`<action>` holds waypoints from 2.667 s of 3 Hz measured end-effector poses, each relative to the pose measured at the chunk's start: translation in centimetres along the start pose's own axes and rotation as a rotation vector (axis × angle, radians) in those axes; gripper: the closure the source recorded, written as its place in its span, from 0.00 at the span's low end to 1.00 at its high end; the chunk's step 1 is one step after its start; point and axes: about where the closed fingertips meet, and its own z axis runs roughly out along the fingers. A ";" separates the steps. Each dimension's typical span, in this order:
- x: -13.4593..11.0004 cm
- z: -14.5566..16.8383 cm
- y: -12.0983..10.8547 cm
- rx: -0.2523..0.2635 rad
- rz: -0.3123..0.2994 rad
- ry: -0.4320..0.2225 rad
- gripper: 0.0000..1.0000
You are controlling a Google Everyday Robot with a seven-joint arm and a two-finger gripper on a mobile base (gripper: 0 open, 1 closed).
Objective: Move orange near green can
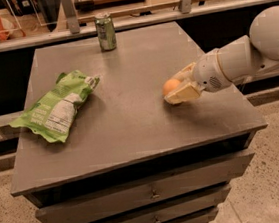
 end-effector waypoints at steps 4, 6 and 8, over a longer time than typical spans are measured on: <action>-9.0 5.1 -9.9 0.207 -0.081 -0.201 1.00; -11.9 6.9 -15.5 0.310 -0.078 -0.208 1.00; -10.9 11.2 -19.2 0.280 -0.001 -0.149 1.00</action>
Offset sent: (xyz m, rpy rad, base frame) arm 0.1053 0.0511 0.0232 0.0919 -0.2112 -0.0203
